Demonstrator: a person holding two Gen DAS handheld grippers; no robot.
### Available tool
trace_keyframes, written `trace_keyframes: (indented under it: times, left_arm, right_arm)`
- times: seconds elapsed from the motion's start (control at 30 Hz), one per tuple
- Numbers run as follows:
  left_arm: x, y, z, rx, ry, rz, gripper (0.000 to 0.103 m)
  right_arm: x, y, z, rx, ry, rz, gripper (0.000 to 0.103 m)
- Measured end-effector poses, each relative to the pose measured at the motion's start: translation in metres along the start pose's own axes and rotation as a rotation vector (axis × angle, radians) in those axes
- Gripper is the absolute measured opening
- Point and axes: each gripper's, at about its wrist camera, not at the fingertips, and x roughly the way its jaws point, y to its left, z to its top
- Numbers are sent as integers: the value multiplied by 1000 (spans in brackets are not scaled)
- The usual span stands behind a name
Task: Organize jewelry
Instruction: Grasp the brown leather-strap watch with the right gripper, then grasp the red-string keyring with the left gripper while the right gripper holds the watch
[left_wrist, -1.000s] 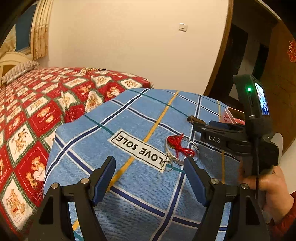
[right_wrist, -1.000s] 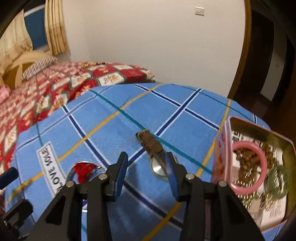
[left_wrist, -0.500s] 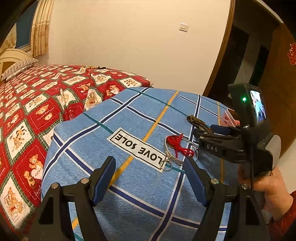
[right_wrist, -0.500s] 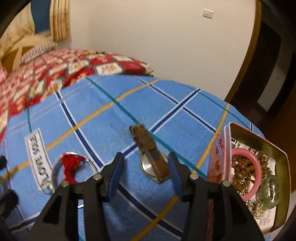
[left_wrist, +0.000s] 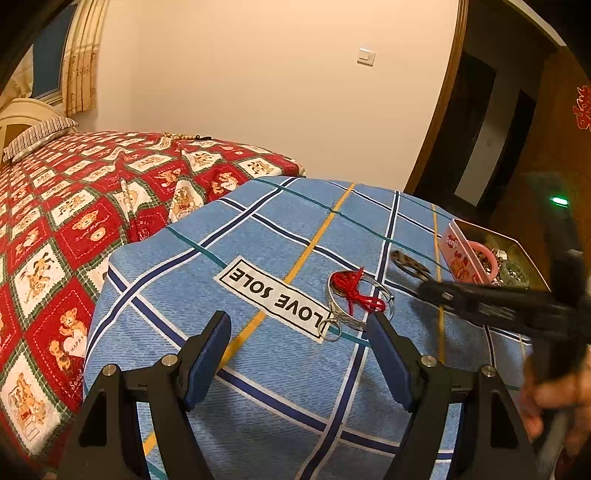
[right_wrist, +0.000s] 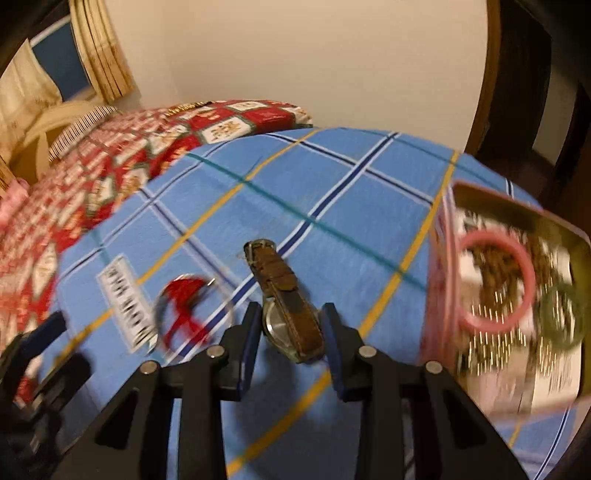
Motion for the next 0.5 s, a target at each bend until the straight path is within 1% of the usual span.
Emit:
trace_keyframes:
  times: [0.13, 0.17, 0.2, 0.27, 0.3, 0.37, 0.43, 0.5]
  left_arm:
    - [0, -3, 0, 17, -4, -2, 76]
    - [-1, -4, -1, 19, -5, 0, 76]
    - [-1, -4, -1, 20, -6, 4, 76]
    - [-2, -5, -1, 21, -7, 7, 76]
    - [-2, -6, -2, 25, -7, 8, 76]
    - [-3, -8, -2, 34, -9, 13, 76]
    - [-3, -10, -2, 45, -11, 16, 76]
    - [-3, -12, -2, 53, -11, 21, 76]
  right_arm:
    - [-29, -7, -22, 80, -2, 104, 36]
    - [-34, -10, -26, 110, 3, 144, 36]
    - [-38, -15, -31, 161, 12, 208, 36]
    - [-40, -26, -42, 267, 46, 324, 36]
    - [-39, -29, -49, 308, 69, 365, 36]
    - [-33, -35, -64, 392, 143, 449, 36]
    - [-27, -37, -79, 444, 198, 502, 36]
    - [-27, -39, -88, 461, 215, 507, 36]
